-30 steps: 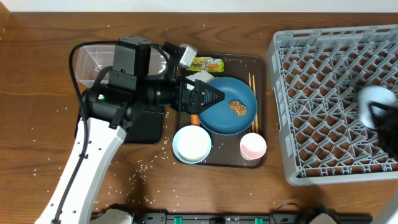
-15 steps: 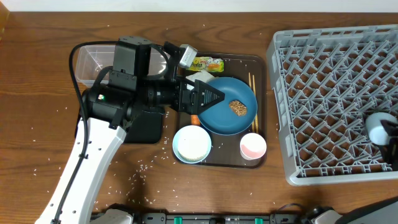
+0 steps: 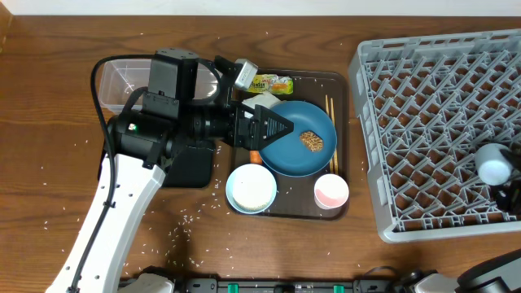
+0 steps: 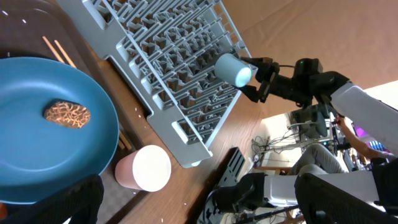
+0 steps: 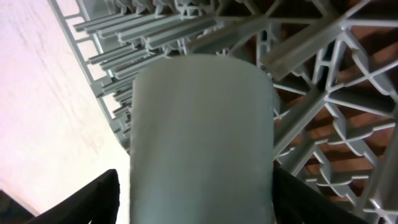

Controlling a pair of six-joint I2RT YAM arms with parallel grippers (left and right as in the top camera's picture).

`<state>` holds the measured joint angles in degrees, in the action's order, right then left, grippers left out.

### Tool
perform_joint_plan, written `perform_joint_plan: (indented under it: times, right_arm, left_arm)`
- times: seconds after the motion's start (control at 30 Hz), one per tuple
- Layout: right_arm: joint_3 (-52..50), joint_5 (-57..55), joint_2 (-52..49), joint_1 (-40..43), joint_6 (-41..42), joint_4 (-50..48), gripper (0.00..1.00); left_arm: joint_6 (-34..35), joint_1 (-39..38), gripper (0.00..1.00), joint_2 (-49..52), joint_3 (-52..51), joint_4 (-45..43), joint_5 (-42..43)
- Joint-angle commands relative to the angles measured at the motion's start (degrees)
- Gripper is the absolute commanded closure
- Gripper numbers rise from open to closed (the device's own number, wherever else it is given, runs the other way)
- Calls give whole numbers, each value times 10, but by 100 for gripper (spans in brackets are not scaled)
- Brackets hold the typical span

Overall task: Sort waste into correct bins and load items into the dishwasher rack
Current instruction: 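Place the light blue cup upside down in the rack with right gripper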

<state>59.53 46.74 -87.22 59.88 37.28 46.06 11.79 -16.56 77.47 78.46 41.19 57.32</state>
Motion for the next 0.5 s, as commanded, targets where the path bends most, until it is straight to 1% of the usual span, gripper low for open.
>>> perform_joint_plan:
  times: [0.0,0.03,0.07,0.1,0.27,0.33,0.37,0.4,0.47]
  right_arm:
    - [33,13,21,5,4,0,27]
    - [38,13,24,5,7,0,29]
    - [44,13,29,5,11,-1,35]
    - [51,13,33,5,11,0,36]
    - [64,2,38,5,11,16,36]
    - [64,-18,38,5,10,22,28]
    - [64,-19,38,5,10,30,27]
    - [64,-14,38,6,9,34,27]
    - [65,19,41,4,-23,33,30]
  left_arm:
    - [-6,2,1,-2,2,2,-13]
    - [-6,2,1,-2,2,3,-13]
    - [-6,2,1,-2,2,3,-13]
    - [-6,2,1,-2,2,3,-13]
    - [-6,2,1,-2,2,3,-15]
    - [-6,2,1,-2,2,4,-15]
    - [-6,2,1,-2,2,5,-15]
    - [-6,2,1,-2,2,7,-15]
    - [-24,2,2,-2,2,14,-15]
